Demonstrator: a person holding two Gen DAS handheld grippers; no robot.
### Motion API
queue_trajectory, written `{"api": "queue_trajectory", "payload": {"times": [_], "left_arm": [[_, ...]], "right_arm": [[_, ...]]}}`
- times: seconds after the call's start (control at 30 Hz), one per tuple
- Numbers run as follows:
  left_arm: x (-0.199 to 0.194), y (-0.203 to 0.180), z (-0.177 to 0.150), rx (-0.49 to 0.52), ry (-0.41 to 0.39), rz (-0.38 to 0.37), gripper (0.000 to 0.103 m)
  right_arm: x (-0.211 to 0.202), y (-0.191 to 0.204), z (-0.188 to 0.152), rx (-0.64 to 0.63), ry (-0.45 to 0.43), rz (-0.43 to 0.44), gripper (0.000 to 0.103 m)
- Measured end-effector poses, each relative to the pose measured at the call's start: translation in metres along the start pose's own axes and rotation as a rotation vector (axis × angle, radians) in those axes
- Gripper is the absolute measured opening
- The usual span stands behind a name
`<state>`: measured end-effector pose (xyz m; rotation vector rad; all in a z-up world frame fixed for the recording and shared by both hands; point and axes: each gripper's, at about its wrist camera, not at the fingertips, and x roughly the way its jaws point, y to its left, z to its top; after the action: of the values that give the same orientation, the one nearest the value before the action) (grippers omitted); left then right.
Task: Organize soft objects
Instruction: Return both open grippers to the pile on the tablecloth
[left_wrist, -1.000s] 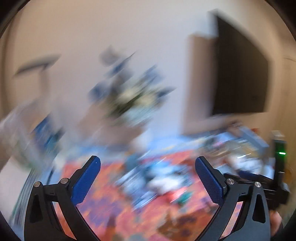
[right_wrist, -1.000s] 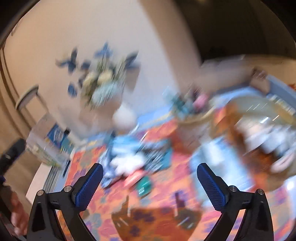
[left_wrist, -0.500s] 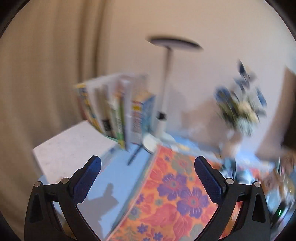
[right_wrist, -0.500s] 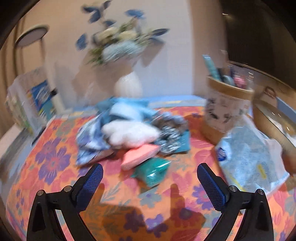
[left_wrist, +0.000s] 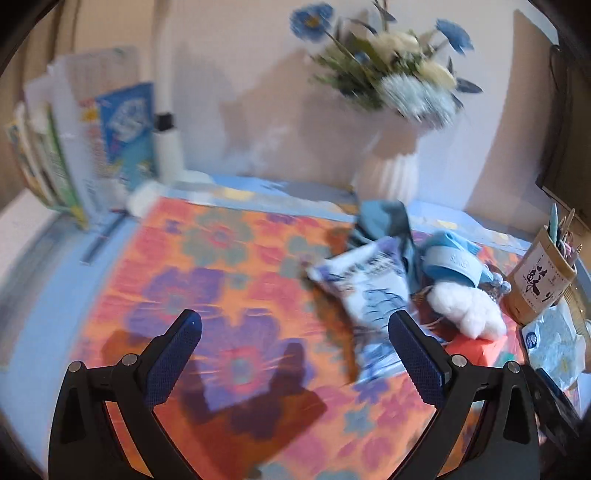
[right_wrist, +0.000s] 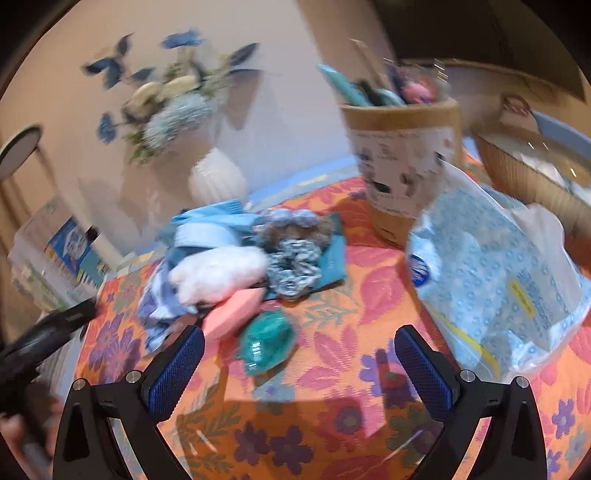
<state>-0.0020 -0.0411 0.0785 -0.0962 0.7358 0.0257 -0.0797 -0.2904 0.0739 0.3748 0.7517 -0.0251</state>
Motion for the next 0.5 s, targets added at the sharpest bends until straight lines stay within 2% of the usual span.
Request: {"api": "queue_trajectory", "payload": {"times": [0.03,0.07,0.1,0.13,0.17,0.2,0.33,0.5], "left_arm": [[0.006,-0.003,-0.004,-0.003,-0.027,0.032,0.101],[0.013,-0.006,-0.015,-0.005,-0.095,0.161,0.101],[0.018,-0.007,-0.021,-0.005,-0.103,0.24,0.099],[0.024,-0.009,-0.019,0.015,-0.048,0.232,0.101],[0.019,-0.01,-0.019,0.019,-0.074,0.171,0.101],[0.016,-0.01,-0.02,0.022,-0.09,0.142,0.102],[0.017,-0.014,-0.021,0.053,-0.086,0.129,0.102],[0.017,-0.012,-0.022,0.04,-0.079,0.096,0.102]], "right_arm": [[-0.001,0.005,-0.001,-0.028,-0.001,0.009,0.103],[-0.003,0.012,-0.003,-0.067,-0.006,0.012,0.103],[-0.005,0.018,-0.006,-0.1,-0.02,0.001,0.103],[-0.004,0.022,-0.007,-0.116,-0.021,-0.015,0.103],[-0.004,0.029,-0.008,-0.155,-0.03,-0.026,0.103],[-0.003,0.035,-0.01,-0.183,-0.026,-0.037,0.103],[0.0,0.047,-0.015,-0.247,-0.031,-0.076,0.103],[0.005,0.038,-0.01,-0.205,-0.012,-0.086,0.103]]}}
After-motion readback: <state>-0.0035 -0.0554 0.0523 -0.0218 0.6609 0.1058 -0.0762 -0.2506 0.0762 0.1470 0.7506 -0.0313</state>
